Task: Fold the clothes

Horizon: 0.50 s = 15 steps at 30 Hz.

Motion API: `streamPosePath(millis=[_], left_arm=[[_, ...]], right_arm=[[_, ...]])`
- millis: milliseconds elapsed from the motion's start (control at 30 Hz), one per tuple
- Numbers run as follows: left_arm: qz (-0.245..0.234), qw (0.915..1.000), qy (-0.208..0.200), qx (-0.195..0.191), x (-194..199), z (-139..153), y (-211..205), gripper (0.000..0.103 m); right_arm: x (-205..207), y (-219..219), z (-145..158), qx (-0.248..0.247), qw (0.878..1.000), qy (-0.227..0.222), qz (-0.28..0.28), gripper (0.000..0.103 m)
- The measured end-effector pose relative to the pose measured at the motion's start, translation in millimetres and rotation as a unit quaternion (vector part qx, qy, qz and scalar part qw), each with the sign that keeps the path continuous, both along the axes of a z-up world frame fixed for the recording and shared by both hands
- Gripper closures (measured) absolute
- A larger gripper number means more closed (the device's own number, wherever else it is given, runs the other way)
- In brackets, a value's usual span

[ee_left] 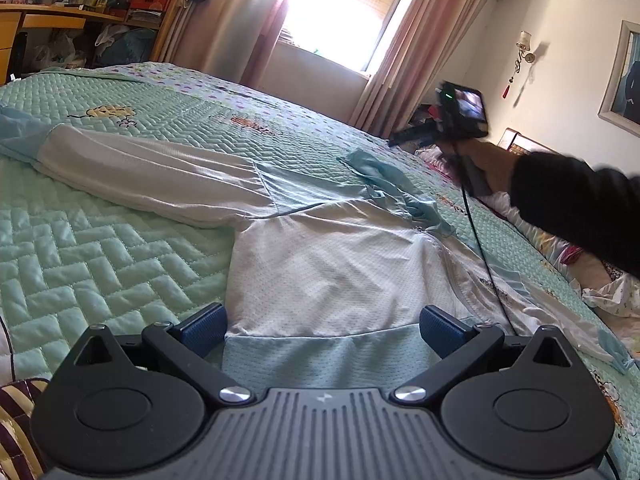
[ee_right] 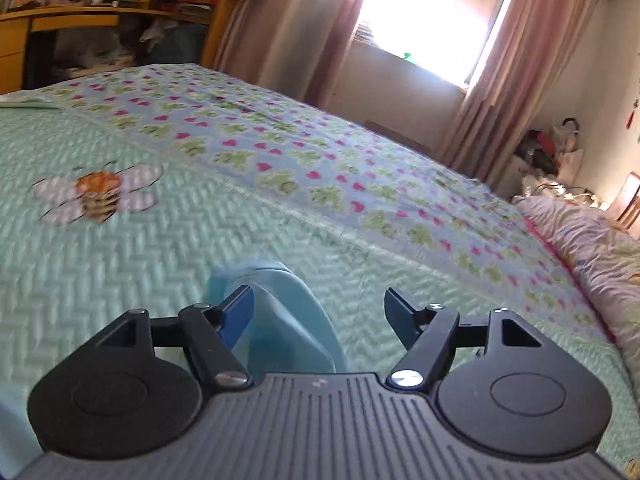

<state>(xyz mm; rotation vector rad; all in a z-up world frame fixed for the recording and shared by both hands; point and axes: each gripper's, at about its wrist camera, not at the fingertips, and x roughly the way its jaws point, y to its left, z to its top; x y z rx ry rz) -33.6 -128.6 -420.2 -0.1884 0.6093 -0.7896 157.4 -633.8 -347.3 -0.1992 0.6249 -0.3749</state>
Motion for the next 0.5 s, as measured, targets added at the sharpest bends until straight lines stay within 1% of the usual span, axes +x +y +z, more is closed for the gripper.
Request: streamPosePath(millis=[33, 67, 100, 167, 233, 300, 333, 367, 400, 433, 500], left_arm=[[0.0, 1.0, 0.0, 0.0, 0.1, -0.1, 0.0, 0.001], [0.0, 1.0, 0.001, 0.001, 0.3, -0.1, -0.1, 0.001], [0.0, 1.0, 0.001, 0.001, 0.5, -0.2, -0.2, 0.001], [0.0, 1.0, 0.002, 0.001, 0.9, -0.7, -0.4, 0.001], [0.001, 1.0, 0.004, -0.001, 1.8, -1.3, -0.3, 0.001], [0.001, 1.0, 0.008, -0.004, 3.0, -2.1, 0.7, 0.001], [0.001, 0.9999, 0.01, -0.007, 3.4, -2.5, 1.4, 0.001], [0.001, 0.9999, 0.012, -0.009, 3.9, -2.8, 2.1, 0.001], [0.001, 0.9999, 0.013, -0.01, 4.3, -2.9, 2.4, 0.001], [0.001, 0.9998, 0.014, -0.011, 4.7, -3.1, 2.4, 0.001], [0.001, 0.9998, 0.015, -0.012, 5.2, -3.2, 2.3, 0.001]], right_arm=[[-11.2, 0.8, -1.0, 0.005, 1.0, -0.004, -0.008, 0.029], [-25.6, -0.9, -4.0, 0.014, 1.0, -0.008, -0.021, 0.025], [-37.8, -2.0, -7.6, 0.027, 0.999, -0.006, -0.03, 0.024], [-59.0, 2.6, -21.1, 0.047, 0.998, 0.011, -0.031, 0.024], [-74.4, 18.4, -35.5, 0.036, 0.999, 0.019, -0.032, 0.024], [-82.6, 33.2, -50.5, 0.011, 0.999, 0.036, -0.017, 0.024], [-83.5, 39.6, -58.2, -0.015, 0.999, 0.046, -0.01, 0.025], [-80.6, 40.6, -62.3, -0.043, 0.997, 0.054, -0.017, 0.028], [-77.3, 40.8, -66.0, -0.072, 0.995, 0.06, -0.026, 0.037], [-75.2, 27.5, -65.8, -0.076, 0.994, 0.059, -0.051, 0.039], [-79.7, -13.0, -59.0, -0.045, 0.991, 0.052, -0.114, 0.039]])
